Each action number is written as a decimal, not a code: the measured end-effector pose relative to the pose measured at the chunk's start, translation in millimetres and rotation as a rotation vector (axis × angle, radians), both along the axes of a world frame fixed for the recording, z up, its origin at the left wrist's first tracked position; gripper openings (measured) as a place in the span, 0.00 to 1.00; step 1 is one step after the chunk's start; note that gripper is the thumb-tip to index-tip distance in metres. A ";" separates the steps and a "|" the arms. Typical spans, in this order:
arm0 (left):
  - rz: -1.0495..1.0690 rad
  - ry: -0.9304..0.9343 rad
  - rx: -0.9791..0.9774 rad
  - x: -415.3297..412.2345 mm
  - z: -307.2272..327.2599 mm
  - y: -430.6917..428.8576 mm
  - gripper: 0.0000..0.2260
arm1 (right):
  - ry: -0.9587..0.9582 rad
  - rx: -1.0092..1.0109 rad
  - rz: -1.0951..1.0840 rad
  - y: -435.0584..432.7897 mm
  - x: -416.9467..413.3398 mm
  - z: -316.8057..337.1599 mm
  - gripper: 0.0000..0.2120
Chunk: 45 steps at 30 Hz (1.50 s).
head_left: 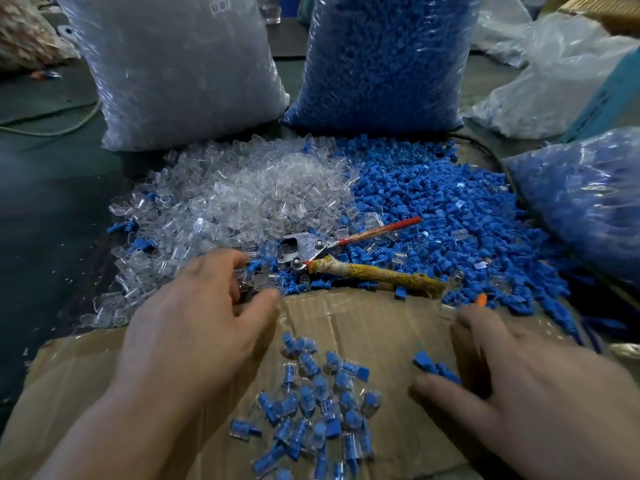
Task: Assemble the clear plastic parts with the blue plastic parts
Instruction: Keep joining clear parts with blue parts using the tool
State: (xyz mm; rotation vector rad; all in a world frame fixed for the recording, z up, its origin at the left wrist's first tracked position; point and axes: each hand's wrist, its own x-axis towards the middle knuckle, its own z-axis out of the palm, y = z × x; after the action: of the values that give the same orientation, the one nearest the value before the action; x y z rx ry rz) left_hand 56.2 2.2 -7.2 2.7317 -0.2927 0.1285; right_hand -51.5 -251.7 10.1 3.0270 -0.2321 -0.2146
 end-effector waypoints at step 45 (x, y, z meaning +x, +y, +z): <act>0.010 0.133 -0.673 -1.2 -2.3 -8.1 0.08 | -0.302 0.849 0.132 36.0 82.9 -1.1 0.08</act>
State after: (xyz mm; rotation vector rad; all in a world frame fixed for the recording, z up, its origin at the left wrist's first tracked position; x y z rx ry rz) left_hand 55.0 -5.9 -9.5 2.0619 -0.1583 0.0362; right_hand 31.4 -215.7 9.0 3.8924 0.0699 0.2245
